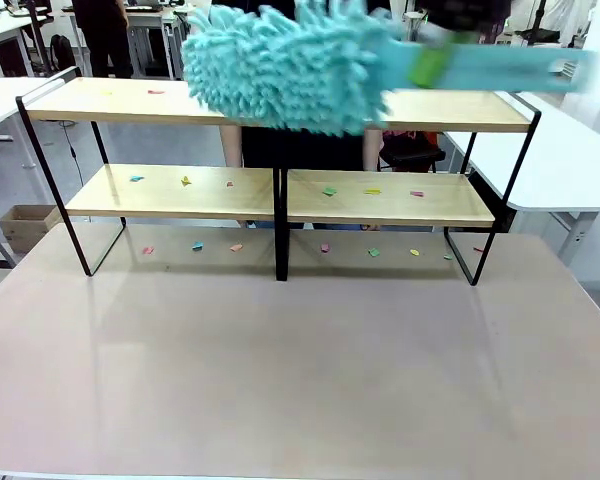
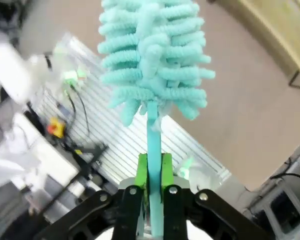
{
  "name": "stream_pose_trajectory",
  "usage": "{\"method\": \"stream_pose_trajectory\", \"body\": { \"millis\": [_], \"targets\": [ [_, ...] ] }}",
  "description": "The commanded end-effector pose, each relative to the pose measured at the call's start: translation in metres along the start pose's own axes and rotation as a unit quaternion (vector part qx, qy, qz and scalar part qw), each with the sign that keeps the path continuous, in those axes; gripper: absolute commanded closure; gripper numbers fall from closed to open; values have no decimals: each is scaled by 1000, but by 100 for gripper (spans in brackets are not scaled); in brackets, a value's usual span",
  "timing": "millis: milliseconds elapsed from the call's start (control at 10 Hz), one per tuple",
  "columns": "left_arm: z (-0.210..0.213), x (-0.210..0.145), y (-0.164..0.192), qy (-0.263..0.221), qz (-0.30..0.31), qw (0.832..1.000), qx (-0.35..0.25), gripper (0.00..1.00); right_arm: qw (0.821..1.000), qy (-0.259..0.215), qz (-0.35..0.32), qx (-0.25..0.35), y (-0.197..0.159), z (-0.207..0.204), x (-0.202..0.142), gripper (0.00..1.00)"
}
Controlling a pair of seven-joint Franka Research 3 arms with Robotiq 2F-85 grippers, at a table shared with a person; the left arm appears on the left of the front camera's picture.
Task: Clean the shelves.
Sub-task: Clean a randomly selected level of the Shelf with the Duster.
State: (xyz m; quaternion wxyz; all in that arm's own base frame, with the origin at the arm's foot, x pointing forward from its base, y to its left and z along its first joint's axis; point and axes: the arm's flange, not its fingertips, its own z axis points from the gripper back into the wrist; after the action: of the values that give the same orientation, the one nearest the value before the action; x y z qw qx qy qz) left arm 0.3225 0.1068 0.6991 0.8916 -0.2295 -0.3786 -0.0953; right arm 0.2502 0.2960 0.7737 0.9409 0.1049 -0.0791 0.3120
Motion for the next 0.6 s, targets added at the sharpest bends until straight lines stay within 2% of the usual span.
{"method": "stream_pose_trajectory", "body": {
  "millis": [0,200,300,400,500],
  "targets": [
    [0,-1,-1,0,-1,1000,-1,0,996,-19,-86,-26,24,-2,85,88],
    [0,-1,-1,0,-1,1000,-1,0,985,-16,-150,-80,42,-19,142,88],
    [0,-1,-1,0,-1,1000,-1,0,977,-46,-180,-107,51,-29,163,88],
    [0,-1,-1,0,-1,1000,-1,0,970,-80,-192,-128,60,-36,177,88],
    [0,-1,-1,0,-1,1000,-1,0,967,-70,-189,-157,62,-39,176,88]
  ]
}}
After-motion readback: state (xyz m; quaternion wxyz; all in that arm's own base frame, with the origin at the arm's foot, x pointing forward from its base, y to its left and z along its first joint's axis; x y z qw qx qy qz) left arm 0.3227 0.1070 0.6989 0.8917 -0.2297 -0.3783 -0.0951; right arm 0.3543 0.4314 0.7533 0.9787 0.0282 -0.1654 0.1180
